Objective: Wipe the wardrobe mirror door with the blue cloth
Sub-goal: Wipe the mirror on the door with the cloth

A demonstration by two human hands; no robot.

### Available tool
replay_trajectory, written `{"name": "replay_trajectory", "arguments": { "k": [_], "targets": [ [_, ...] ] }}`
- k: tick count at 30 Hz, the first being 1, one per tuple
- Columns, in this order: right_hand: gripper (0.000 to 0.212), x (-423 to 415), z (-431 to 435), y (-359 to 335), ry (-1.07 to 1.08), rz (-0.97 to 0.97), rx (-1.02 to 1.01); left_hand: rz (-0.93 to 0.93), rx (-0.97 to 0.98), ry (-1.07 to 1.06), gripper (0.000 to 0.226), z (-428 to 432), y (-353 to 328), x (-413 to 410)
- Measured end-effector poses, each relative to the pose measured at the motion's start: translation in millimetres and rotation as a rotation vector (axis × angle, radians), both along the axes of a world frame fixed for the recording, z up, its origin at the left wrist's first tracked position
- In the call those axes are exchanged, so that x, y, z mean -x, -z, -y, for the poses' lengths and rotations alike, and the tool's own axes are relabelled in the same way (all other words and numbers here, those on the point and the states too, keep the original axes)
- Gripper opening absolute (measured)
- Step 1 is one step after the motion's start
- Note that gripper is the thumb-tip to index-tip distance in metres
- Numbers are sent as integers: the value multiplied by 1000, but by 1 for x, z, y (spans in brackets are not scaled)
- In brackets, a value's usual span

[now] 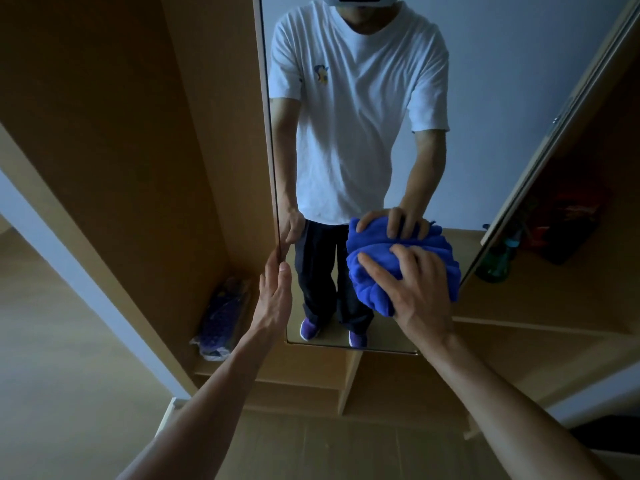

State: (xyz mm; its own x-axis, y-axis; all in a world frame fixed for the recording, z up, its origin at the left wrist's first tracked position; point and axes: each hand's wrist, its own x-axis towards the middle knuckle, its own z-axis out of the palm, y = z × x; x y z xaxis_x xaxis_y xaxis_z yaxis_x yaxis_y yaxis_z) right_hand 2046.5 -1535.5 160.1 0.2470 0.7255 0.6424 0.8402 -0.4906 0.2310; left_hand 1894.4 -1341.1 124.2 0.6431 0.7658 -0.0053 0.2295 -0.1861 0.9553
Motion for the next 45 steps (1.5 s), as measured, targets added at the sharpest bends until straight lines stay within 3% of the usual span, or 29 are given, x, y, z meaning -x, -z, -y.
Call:
{"name": "replay_trajectory", "arguments": {
  "k": [4, 8, 13, 19, 28, 34, 42, 45],
  "targets": [
    [54, -6, 5, 25, -14, -4, 139, 6, -12, -55, 52, 6, 2, -5],
    [70, -10, 15, 53, -11, -48, 256, -4, -23, -89, 52, 13, 4, -10],
    [69, -12, 28, 68, -20, -141, 342, -12, -52, -104, 52, 16, 2, -10],
    [66, -17, 39, 36, -12, -203, 214, -31, -41, -133, 57, 24, 2, -12],
    [64, -38, 51, -16, 6, -98, -13, -70, -13, -265, 68, 41, 9, -28],
    [49, -44, 56, 9, -45, -69, 50, -101, -17, -296, 67, 42, 12, -31],
    [54, -46, 67, 66, -74, -93, 225, -110, -39, -252, 65, 37, 12, -26],
    [58, -45, 69, 69, -79, -136, 257, -95, -32, -211, 74, 36, 10, -23]
  ]
}}
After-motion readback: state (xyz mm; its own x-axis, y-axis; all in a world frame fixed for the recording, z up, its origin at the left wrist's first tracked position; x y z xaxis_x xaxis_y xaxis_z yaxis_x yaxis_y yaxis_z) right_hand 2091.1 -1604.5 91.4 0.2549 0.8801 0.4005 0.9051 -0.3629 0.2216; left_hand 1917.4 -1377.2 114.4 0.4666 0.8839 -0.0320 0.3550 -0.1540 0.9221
